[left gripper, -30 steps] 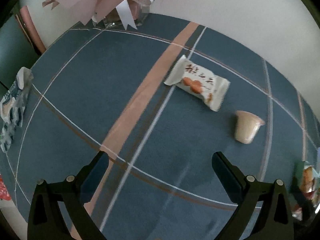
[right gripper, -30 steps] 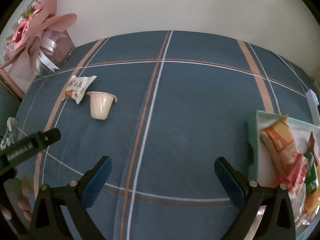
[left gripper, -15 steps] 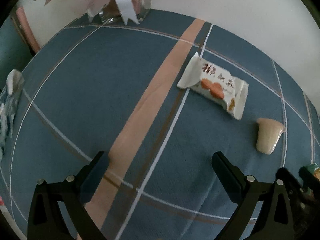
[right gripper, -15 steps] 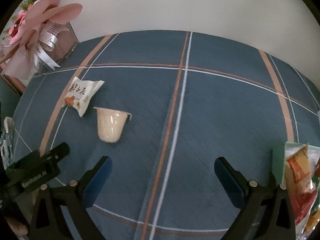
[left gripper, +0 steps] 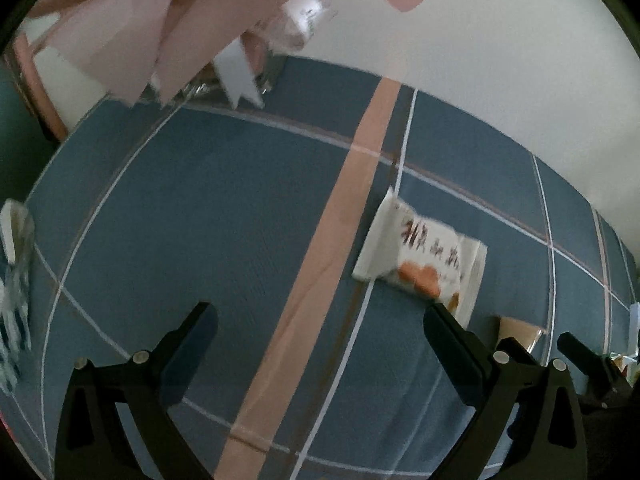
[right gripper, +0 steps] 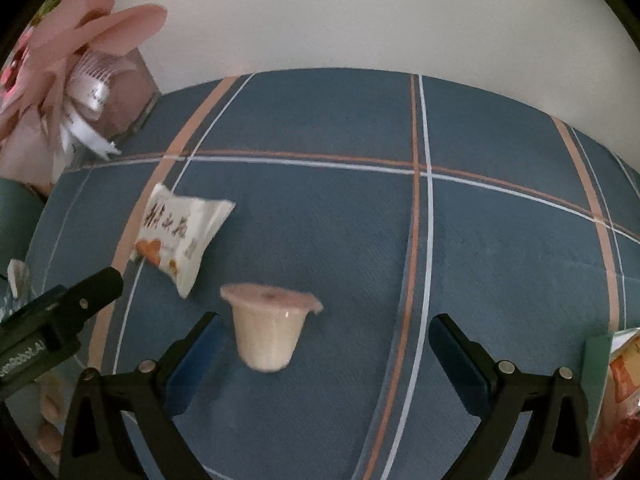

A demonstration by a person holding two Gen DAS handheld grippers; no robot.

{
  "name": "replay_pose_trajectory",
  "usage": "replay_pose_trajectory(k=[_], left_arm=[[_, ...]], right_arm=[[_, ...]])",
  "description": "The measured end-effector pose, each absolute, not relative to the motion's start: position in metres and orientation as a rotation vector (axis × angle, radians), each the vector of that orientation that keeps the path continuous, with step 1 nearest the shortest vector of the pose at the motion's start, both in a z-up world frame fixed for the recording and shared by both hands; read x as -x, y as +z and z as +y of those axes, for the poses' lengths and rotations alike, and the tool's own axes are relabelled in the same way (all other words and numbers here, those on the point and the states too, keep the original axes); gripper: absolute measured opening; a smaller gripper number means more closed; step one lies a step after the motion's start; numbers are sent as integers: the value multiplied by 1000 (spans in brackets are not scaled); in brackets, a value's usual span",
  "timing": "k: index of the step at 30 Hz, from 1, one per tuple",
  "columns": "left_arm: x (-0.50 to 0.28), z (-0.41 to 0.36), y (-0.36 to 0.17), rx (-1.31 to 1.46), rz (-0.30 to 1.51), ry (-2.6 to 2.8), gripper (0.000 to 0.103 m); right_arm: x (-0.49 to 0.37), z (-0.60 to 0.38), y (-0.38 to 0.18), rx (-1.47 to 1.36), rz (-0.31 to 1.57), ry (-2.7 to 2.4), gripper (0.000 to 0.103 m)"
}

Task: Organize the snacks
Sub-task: 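Move both tools back toward the white cookie packet and pudding cup, then grasp white cookie packet with left tool while right tool grasps cream pudding cup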

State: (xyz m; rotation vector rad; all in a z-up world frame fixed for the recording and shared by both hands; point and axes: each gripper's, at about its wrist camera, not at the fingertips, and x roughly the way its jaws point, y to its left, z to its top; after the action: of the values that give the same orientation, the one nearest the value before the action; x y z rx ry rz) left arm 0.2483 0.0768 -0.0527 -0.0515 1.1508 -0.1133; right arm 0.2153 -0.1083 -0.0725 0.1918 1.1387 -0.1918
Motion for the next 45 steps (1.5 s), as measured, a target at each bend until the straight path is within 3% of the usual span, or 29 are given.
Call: replay_pose_trajectory(k=[7, 16, 21, 23, 28, 43, 45], left_arm=[[-268, 48, -44, 18, 1131, -199, 102], [-285, 7, -68, -80, 1155, -252, 102], [-293, -3, -78, -94, 1176, -264, 99], [-297, -6, -81, -90, 1182, -275, 81], [-289, -7, -80, -76, 1180, -282, 70], [-247, 14, -80, 6, 1228, -230, 67], [-242, 15, -80, 9, 1220, -232, 67]], right_arm=[[-220, -122, -72, -209, 1132, -219, 93], [-216, -141, -74, -235, 1141, -220, 66], [-215, -147, -74, -257, 1149, -196, 65], [-211, -149, -72, -256, 1152, -189, 65], [-206, -147, -69, -252, 1158, -163, 65], [-184, -116, -67, -113, 1196, -76, 65], [-185, -113, -70, -89, 1201, -83, 61]])
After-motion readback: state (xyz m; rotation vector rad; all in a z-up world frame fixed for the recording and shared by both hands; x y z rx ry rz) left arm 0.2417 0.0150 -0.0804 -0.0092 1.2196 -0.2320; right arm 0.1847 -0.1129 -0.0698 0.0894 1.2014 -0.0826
